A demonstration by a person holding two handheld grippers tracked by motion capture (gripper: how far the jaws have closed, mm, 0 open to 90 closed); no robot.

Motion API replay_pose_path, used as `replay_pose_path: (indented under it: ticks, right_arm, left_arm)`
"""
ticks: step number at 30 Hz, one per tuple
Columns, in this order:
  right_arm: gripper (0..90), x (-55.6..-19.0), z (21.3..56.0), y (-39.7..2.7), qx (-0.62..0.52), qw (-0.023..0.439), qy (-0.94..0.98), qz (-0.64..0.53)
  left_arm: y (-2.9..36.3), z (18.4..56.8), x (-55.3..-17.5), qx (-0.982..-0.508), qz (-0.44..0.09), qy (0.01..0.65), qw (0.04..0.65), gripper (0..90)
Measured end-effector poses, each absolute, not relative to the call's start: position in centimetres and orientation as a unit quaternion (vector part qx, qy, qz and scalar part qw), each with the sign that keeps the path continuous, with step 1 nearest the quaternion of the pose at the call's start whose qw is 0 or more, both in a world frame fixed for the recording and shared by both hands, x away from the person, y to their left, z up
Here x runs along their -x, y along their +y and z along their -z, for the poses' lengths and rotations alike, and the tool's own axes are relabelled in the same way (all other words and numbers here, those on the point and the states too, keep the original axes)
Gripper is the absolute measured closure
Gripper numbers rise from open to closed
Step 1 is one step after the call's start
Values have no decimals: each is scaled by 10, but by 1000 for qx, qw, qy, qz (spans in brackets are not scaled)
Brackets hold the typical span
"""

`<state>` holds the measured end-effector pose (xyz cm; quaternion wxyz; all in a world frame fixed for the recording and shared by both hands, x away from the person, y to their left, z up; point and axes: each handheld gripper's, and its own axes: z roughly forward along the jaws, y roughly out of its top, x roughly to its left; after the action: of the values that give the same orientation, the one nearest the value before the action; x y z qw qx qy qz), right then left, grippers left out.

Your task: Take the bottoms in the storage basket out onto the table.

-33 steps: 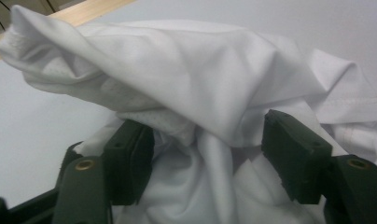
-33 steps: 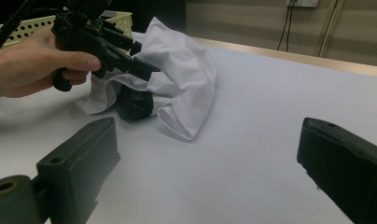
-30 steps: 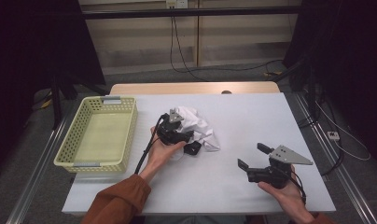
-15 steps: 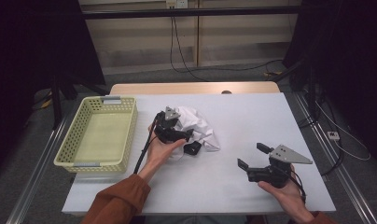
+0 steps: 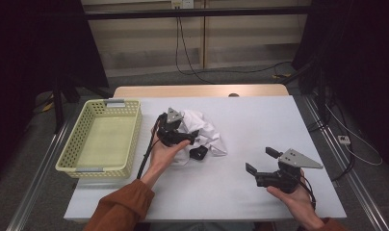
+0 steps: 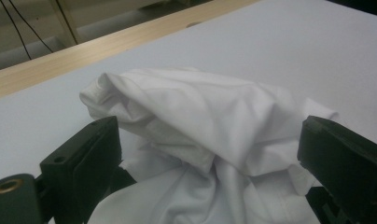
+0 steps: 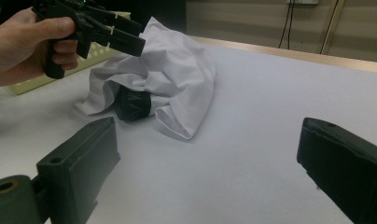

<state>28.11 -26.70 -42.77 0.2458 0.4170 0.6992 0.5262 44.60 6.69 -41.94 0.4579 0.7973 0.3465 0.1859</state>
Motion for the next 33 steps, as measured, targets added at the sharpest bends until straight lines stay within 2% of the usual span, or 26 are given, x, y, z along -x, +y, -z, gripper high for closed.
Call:
replay_pose_path:
  ticks: [22,33]
  right_arm:
    - [51,-279,426,-266,-417,251,700,-523]
    - [51,-278,426,-265,-418,253,699,-522]
  left_arm:
    - [64,392,-427,-799,-197,300,482,54]
    - [65,374,-417,-794,-199,312,483,65]
